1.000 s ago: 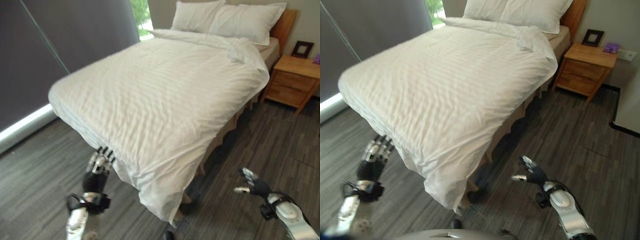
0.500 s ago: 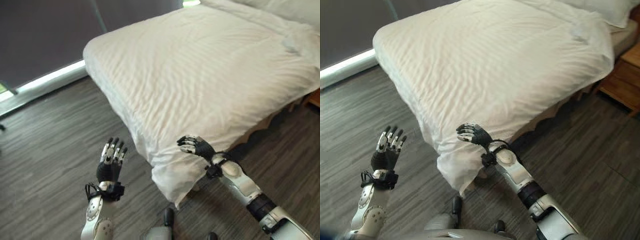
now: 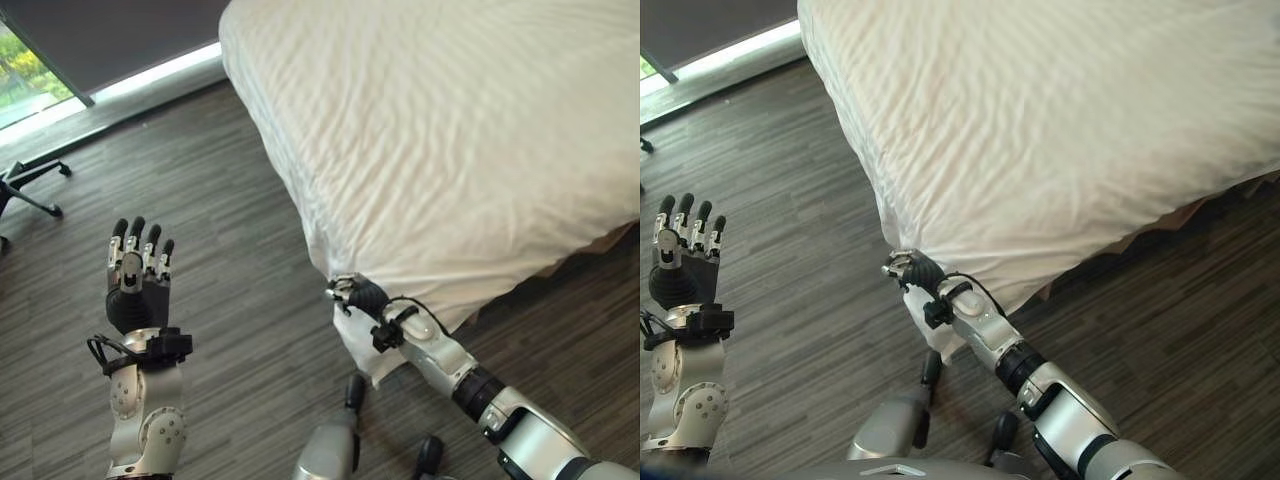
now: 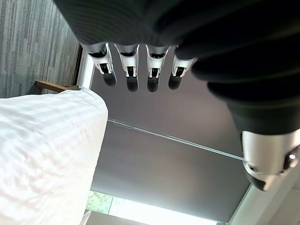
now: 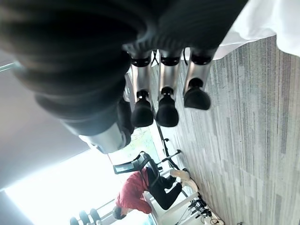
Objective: Making the bed.
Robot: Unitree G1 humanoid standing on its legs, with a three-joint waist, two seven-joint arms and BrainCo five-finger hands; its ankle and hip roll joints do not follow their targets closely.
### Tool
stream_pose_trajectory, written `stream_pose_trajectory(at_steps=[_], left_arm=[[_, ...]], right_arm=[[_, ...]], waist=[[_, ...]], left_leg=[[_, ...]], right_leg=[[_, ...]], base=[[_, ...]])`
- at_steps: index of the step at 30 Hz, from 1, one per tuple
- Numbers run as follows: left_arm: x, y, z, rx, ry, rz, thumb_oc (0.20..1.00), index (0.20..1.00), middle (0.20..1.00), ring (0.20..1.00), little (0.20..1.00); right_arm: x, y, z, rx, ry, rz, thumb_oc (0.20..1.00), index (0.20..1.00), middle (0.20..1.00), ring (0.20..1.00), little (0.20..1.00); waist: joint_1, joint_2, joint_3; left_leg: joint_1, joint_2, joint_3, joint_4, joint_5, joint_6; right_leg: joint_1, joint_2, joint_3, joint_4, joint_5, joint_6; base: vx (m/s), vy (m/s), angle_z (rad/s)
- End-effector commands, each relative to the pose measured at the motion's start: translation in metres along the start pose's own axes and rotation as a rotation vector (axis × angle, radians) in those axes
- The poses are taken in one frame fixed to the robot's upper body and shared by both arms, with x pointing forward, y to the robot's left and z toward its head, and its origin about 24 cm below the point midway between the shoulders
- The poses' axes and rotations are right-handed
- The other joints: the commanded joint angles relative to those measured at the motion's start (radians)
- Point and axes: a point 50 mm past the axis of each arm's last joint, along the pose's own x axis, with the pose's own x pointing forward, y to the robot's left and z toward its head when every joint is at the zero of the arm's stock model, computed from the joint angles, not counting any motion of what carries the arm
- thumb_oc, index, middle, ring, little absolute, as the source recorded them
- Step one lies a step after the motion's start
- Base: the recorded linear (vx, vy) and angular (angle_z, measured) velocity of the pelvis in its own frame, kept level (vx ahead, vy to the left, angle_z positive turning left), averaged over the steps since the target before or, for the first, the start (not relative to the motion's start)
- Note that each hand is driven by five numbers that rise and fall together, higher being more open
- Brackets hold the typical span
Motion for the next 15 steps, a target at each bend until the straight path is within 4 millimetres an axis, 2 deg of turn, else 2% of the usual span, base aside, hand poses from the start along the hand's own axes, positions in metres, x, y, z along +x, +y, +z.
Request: stream_pose_trajectory(at_steps=[1,3,7,8,10,11,12,14,15], left_arm=[[0.018,-0.01,0.023,0.069,-0.119,-0.087,1.0,1.0,1.0,1.0,1.0],[0.021,-0.013,0.025,0.078,-0.123,-0.11,1.0,1.0,1.0,1.0,1.0],[0.022,-0.015,0.026,0.074,-0.126,-0.127,1.0,1.0,1.0,1.0,1.0],[0.022,-0.017,0.025,0.066,-0.123,-0.131,1.0,1.0,1.0,1.0,1.0],[0.023,-0.018,0.021,0.055,-0.113,-0.133,1.0,1.0,1.0,1.0,1.0],[0.023,-0.018,0.021,0.055,-0.113,-0.133,1.0,1.0,1.0,1.0,1.0],[0.019,-0.019,0.018,0.05,-0.103,-0.132,1.0,1.0,1.0,1.0,1.0],[0.016,-0.017,0.015,0.044,-0.095,-0.119,1.0,1.0,1.0,1.0,1.0],[0.016,-0.017,0.015,0.043,-0.095,-0.119,1.0,1.0,1.0,1.0,1.0]], right_arm=[[0.018,0.018,0.037,-0.004,-0.147,0.061,0.2,0.2,0.2,0.2,0.2],[0.02,0.003,0.047,-0.094,-0.148,0.016,0.2,0.2,0.2,0.2,0.2],[0.023,-0.043,0.066,-0.084,-0.148,-0.186,0.2,0.2,0.2,0.2,0.2],[0.022,-0.054,0.064,-0.099,-0.12,-0.239,0.2,0.2,0.2,0.2,0.2],[0.016,-0.075,0.054,-0.067,-0.057,-0.345,0.2,0.2,0.2,0.2,0.2],[0.016,-0.075,0.054,-0.067,-0.057,-0.345,0.2,0.2,0.2,0.2,0.2],[0.005,-0.088,0.029,0.03,0.009,-0.43,0.2,0.2,0.2,0.2,0.2],[-0.013,-0.098,-0.006,0.076,0.122,-0.496,0.2,0.2,0.2,0.2,0.2],[-0.013,-0.098,-0.006,0.075,0.122,-0.496,0.2,0.2,0.2,0.2,0.2]], waist=[[-0.003,0.004,0.012],[0.0,0.017,0.027],[0.006,0.039,0.051],[0.004,0.044,0.056],[0.009,0.054,0.062],[0.009,0.054,0.062],[0.006,0.066,0.07],[-0.004,0.072,0.079],[-0.002,0.073,0.077]], left_leg=[[-0.026,0.026,0.02,0.007,0.076,-0.059],[-0.048,0.023,0.013,0.007,0.083,-0.06],[-0.087,0.021,0.011,0.007,0.091,-0.06],[-0.095,0.021,0.013,0.007,0.093,-0.061],[-0.113,0.025,0.024,0.007,0.093,-0.061],[-0.113,0.025,0.024,0.007,0.093,-0.061],[-0.122,0.025,0.035,0.007,0.091,-0.058],[-0.12,0.023,0.046,0.007,0.084,-0.053],[-0.123,0.025,0.046,0.007,0.087,-0.053]], right_leg=[[0.038,-0.055,0.031,0.013,0.016,0.037],[0.015,-0.055,0.032,0.013,0.02,0.035],[-0.039,-0.055,0.046,0.013,0.042,0.035],[-0.052,-0.056,0.051,0.013,0.046,0.035],[-0.076,-0.057,0.063,0.013,0.051,0.037],[-0.076,-0.057,0.064,0.013,0.051,0.037],[-0.092,-0.058,0.077,0.013,0.053,0.04],[-0.098,-0.064,0.088,0.013,0.049,0.044],[-0.102,-0.061,0.09,0.013,0.052,0.043]], base=[[-0.07,0.029,-0.01],[-0.07,0.014,0.01],[-0.06,0.034,0.04],[-0.05,0.04,-0.04],[-0.02,0.046,-0.09],[0.0,0.065,-0.13],[0.01,0.065,-0.1],[0.01,0.069,-0.13],[-0.01,0.043,-0.23]])
